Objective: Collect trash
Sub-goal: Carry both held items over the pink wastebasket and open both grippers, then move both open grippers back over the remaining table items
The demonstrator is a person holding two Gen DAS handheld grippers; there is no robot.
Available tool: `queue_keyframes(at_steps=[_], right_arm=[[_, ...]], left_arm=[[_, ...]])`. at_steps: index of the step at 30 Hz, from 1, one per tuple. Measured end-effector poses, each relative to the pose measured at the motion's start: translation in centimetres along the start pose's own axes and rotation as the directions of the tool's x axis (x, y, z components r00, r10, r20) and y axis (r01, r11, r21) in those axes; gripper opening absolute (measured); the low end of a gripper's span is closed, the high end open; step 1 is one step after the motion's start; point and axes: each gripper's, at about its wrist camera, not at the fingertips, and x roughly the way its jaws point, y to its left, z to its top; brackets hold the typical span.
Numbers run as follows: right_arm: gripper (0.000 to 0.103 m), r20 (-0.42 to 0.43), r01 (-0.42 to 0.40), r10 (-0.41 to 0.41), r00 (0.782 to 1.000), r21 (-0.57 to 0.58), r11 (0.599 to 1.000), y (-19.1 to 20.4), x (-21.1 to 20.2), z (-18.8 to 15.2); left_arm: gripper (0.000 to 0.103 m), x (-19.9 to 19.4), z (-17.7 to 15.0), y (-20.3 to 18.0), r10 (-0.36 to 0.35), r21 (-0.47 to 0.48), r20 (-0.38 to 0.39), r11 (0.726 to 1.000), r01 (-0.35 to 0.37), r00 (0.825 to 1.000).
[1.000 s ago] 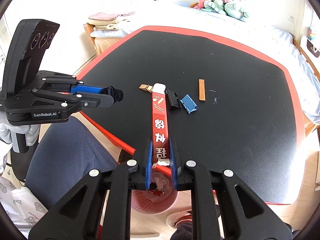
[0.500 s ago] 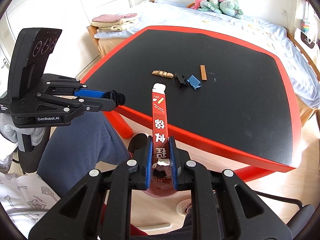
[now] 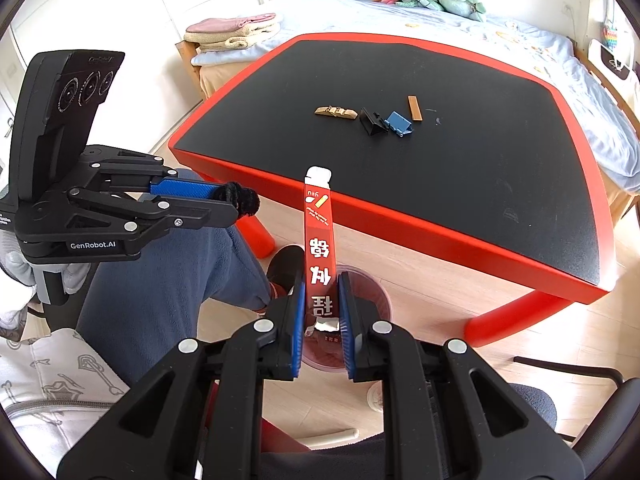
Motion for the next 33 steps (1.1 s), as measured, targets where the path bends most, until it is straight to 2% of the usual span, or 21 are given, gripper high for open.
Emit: queue_keyframes(at_steps=[4,5,6,7,8,9,10,11,13,15,33], right_arm=[[0.016,-0.002,-0.011,0.011,1.0,0.003,1.0,-0.1,0.0,0.0],[0.017,0.0,-0.011,0.011,1.0,0.005,1.0,-0.1,0.1,0.0],[0.017,0.0,-0.01,0.01,1.0,0.007,1.0,-0.3,0.1,0.0],[0.029,0.0,-0.004,0.004,1.0,0.01,1.0,-0.4,0.1,0.0],[0.04,0.004,0.007,-0.007,1.0,0.015,1.0,-0.6,0.1,0.0],[0.07,0.011,0.015,-0.015,1.0,0.026,1.0,-0.8,0.1,0.0],[0.086,0.022,0.016,-0.017,1.0,0.039,0.999,-1.0,-0.1,-0.1],[0.09,0.027,0.017,-0.018,0.999,0.049,0.999,-1.2,-0.2,-0.1],[0.098,0.022,0.037,-0.038,0.999,0.06,0.997,-1.4,-0.1,-0.1],[0.098,0.013,0.039,-0.04,0.999,0.073,0.997,-1.6,0.1,-0.1],[0.1,0.013,0.036,-0.038,0.999,0.117,0.992,-2.1,0.3,0.1]], left_arm=[[0.02,0.0,0.0,-0.1,-0.004,-0.001,-0.001,1.0,0.004,1.0],[0.022,0.0,0.1,-0.1,-0.008,-0.003,0.0,1.0,0.008,1.0],[0.03,0.1,0.1,0.0,-0.012,-0.005,-0.002,1.0,0.012,1.0],[0.04,0.1,0.0,0.1,-0.012,-0.007,-0.002,1.0,0.012,1.0],[0.062,0.1,0.0,0.2,-0.009,-0.015,0.004,1.0,0.009,1.0],[0.078,0.1,0.0,0.3,-0.006,-0.022,0.014,1.0,0.007,1.0],[0.083,0.0,-0.1,0.4,-0.004,-0.029,0.022,1.0,0.005,1.0],[0.089,-0.1,-0.1,0.5,0.003,-0.033,0.028,0.999,-0.002,1.0],[0.091,-0.2,-0.1,0.8,0.013,-0.042,0.031,0.999,-0.011,0.999],[0.095,-0.2,-0.1,1.0,0.025,-0.046,0.031,0.999,-0.024,0.999],[0.095,-0.7,-0.1,1.7,0.051,-0.063,0.036,0.997,-0.048,0.998]])
